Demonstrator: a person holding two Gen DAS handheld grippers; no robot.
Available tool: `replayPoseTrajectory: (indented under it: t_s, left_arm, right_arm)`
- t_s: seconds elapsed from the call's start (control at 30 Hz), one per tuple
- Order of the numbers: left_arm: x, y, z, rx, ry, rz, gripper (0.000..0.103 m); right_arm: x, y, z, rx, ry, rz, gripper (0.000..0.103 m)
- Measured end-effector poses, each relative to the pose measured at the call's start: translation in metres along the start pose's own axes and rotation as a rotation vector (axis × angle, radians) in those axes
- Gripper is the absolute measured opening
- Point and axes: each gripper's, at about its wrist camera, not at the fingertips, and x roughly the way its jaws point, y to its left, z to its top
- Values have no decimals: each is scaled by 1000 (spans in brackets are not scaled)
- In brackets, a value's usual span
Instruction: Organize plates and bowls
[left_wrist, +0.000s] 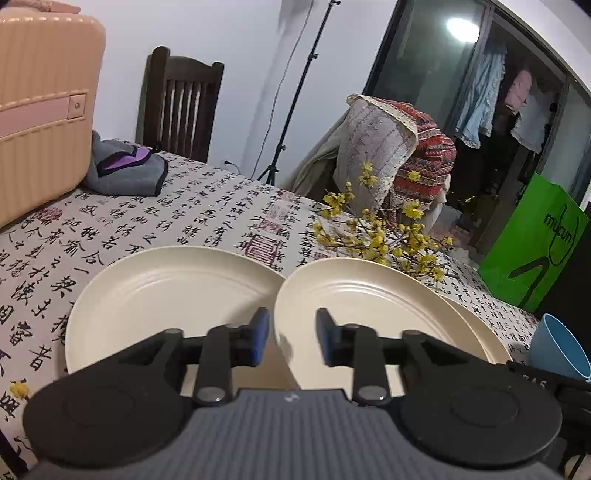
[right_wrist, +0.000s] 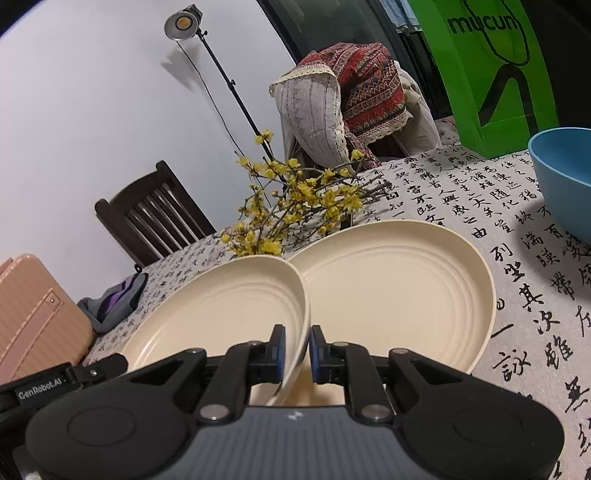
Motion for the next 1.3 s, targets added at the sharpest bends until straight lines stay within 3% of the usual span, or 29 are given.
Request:
replayPoseTrajectory:
  t_s: [0.2, 0.3, 0.63, 0.87, 1.3]
  left_arm:
    - [-9, 10, 3, -54, -41, -3, 90]
    - [-20, 12, 3, -59, -98, 24, 103]
    - [-34, 24, 8, 34, -33, 0, 103]
    - [-32, 33, 5, -7, 13, -64, 103]
    - [-36, 24, -1, 26, -30, -54, 103]
  right_arm:
    - [-1, -2, -1, 4, -6, 2, 13]
    - [-3, -2, -1, 5, -10, 1, 13]
    - [-2, -2, 0, 7, -9, 7, 13]
    - [-3, -4, 0, 15, -9, 15, 13]
    - [-2, -2, 0, 8, -8, 11, 13]
